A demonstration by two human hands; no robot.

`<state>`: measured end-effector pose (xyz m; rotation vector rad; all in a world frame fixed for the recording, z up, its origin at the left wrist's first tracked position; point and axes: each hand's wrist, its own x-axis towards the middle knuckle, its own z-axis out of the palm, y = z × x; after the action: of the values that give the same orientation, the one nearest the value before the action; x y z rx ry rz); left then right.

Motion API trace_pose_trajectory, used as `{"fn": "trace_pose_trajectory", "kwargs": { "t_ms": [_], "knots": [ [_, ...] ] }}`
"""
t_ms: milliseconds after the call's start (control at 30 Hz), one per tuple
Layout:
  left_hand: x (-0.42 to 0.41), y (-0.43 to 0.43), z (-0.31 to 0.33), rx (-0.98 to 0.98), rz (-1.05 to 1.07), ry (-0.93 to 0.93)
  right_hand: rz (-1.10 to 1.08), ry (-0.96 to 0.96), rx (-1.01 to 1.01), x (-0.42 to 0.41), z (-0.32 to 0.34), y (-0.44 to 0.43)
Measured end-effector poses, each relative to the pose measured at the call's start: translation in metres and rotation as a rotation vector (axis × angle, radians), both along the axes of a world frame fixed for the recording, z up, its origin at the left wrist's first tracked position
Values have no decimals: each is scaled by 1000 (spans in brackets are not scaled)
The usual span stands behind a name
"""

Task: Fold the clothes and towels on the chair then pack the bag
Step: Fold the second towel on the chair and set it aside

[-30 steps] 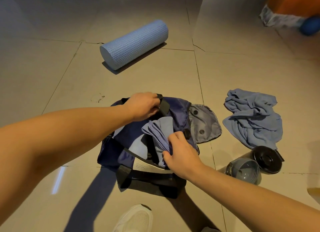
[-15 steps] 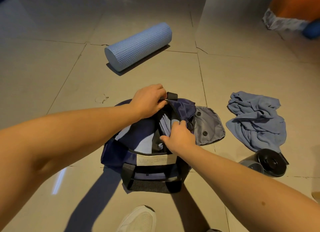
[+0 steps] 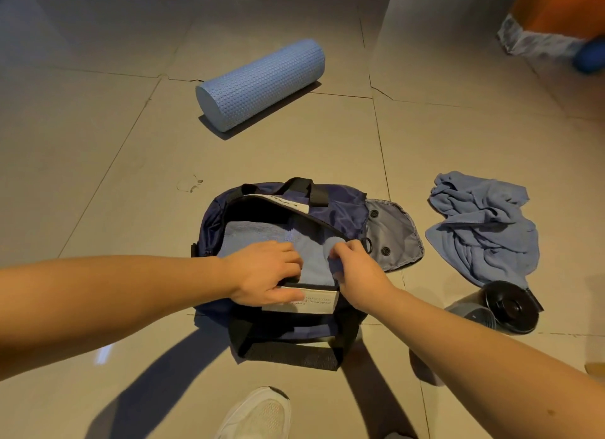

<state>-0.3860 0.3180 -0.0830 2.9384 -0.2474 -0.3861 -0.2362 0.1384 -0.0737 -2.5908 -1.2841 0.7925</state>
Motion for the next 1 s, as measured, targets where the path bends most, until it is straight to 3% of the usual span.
{"fn": "trace_pose_trajectory", "kwargs": {
  "t_ms": [100,167,267,400,533,767,1000],
  "knots": [
    [-3,-5,-1,34,-25,-26,-29,-184,-50,-4,-1,-1],
    [-6,-6,-3,4,-26,-80,-6,-288,47,-10,4,-5],
    [-11,-4,-1,-67,-7,-126,159,-259,228,-13,10,-14],
    [-19,2,2,-196,97,-90,404,-258,103,-5,13,-25],
    [-21,4,4,-218,224,80,352,-212,65,3,9,-22],
    [-4,-6,10,-121,263,194,372,-237,-59,6,3,-9],
    [29,-42,105,65,219,277,301,-271,-5,4,83,-49]
  ]
}}
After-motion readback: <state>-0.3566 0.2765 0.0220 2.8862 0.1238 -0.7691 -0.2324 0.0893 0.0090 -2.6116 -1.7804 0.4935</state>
